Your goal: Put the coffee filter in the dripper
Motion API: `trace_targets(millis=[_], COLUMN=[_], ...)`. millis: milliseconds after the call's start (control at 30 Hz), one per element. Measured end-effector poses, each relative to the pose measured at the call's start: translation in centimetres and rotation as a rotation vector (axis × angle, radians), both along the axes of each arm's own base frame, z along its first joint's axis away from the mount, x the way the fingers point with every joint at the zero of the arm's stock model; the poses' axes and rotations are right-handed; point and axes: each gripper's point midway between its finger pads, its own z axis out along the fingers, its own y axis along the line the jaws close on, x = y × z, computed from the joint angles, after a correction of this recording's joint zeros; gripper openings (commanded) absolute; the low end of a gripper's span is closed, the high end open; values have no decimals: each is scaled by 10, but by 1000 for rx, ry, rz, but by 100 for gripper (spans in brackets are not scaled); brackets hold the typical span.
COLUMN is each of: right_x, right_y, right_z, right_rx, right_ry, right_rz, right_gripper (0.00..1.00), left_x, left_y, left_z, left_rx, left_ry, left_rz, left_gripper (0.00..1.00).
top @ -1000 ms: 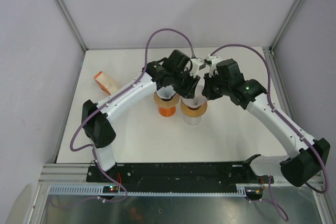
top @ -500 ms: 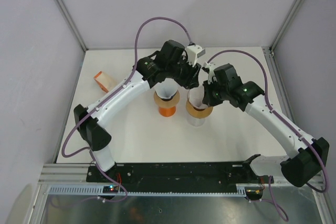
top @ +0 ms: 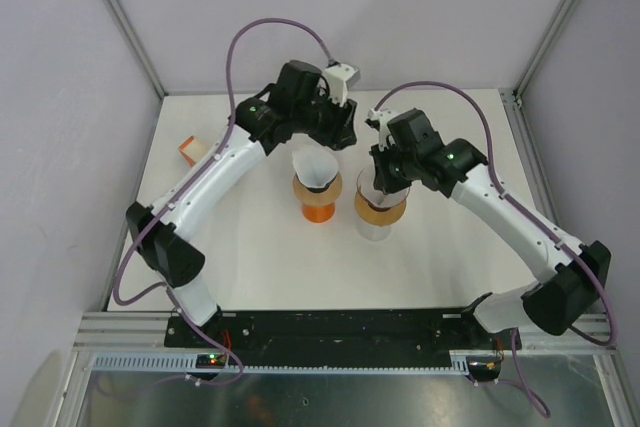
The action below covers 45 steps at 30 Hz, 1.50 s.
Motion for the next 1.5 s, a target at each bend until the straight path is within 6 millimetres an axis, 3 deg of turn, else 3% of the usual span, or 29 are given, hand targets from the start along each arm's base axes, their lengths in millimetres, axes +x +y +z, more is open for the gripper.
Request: trace_targets(millis=[167, 367, 633, 967, 1200, 1500], right_x=[4, -1, -2, -1, -1, 2], right_y=[0, -3, 3, 1, 2, 5], right_z=[-2, -20, -57, -72, -66, -14], right_rx=[-57, -162, -272, -296, -282, -179], right_ry=[36, 116, 208, 222, 205, 83], right_rz=[-13, -20, 3, -3, -2, -8], right_gripper=[0, 0, 0, 0, 0, 0], left_x=[11, 18, 16, 16, 15, 13], left_y=[29, 55, 55, 56, 55, 53], left_z=[21, 42, 38, 39, 39, 39], left_rx=[-29, -60, -64, -72, -75, -86], left_ry=[-37, -74, -60, -54, -52, -42], left_rz=[62, 114, 103, 96, 92, 82], left_gripper=[53, 54, 54, 54, 54, 54])
